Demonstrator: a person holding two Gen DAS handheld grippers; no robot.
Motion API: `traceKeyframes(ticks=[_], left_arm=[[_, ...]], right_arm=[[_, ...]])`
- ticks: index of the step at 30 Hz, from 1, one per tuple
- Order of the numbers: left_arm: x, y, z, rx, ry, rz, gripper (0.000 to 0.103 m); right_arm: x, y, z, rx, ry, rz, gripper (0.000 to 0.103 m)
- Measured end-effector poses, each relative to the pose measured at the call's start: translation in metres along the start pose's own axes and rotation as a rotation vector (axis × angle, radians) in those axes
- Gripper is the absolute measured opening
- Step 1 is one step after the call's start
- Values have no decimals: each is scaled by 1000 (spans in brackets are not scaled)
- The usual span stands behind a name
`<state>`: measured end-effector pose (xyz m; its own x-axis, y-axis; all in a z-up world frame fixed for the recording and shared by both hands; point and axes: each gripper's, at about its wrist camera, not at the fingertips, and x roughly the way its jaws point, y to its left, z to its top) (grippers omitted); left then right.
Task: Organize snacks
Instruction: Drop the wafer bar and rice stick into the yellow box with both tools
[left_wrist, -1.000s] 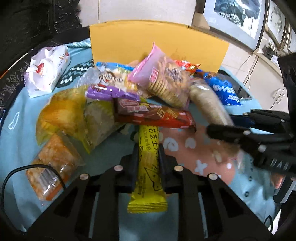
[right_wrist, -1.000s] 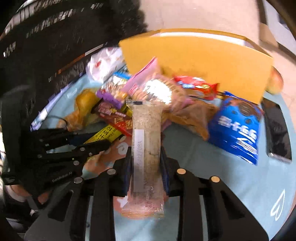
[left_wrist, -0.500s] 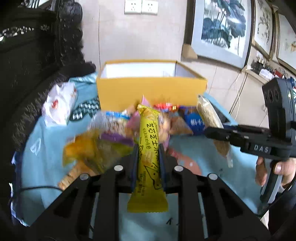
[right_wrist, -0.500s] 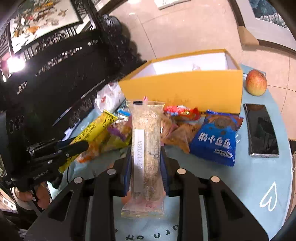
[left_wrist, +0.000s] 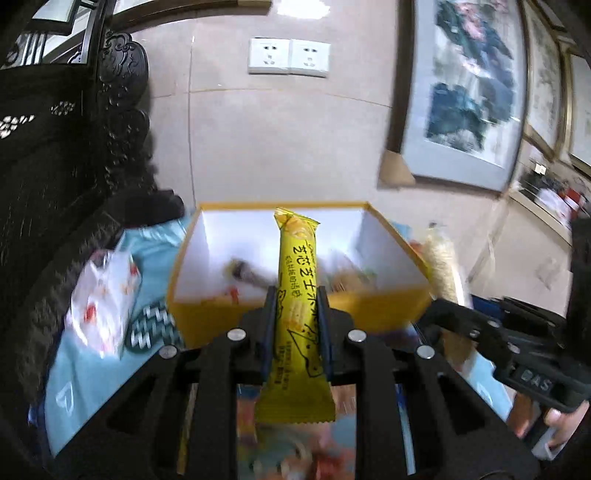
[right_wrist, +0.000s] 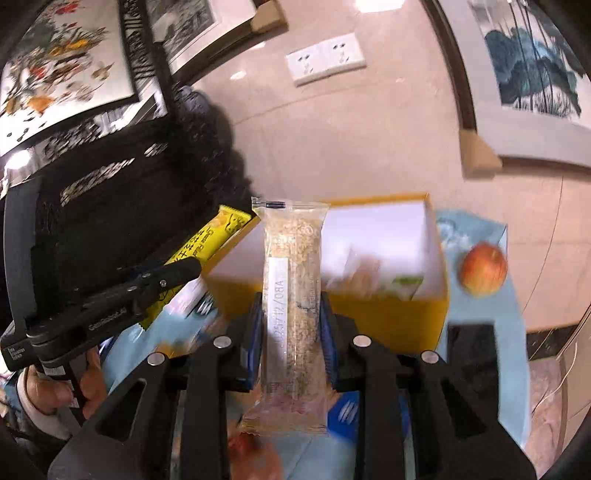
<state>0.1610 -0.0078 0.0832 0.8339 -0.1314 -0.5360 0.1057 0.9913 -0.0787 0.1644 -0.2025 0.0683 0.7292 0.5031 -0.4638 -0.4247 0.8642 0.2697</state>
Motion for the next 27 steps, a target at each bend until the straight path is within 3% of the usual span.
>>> traceKeyframes(ticks=[6, 11, 17, 18, 19, 20, 22, 27], left_arm=[[77, 16, 32, -53, 58, 60, 20], [128, 27, 25, -94, 141, 60, 20], [144, 32, 14, -99, 179, 57, 20], [147, 31, 13, -99, 193, 55, 21], [148, 32, 13, -102, 196, 53, 28], [147, 32, 12, -104, 193, 49, 46], [139, 29, 13, -95, 161, 71, 68], [106, 16, 14, -24, 96, 84, 68]], right_arm=[[46, -19, 43, -39, -45, -111, 28], [107, -36, 48, -72, 53, -192, 28], [138, -45, 35, -52, 185, -185, 30], [139, -45, 33, -45, 199, -183, 34], [138, -46, 32, -34, 201, -185, 38], [136, -46, 31, -27, 192, -192, 46], [124, -44, 31, -18, 149, -206, 52], [90, -37, 31, -9, 93, -196, 58]])
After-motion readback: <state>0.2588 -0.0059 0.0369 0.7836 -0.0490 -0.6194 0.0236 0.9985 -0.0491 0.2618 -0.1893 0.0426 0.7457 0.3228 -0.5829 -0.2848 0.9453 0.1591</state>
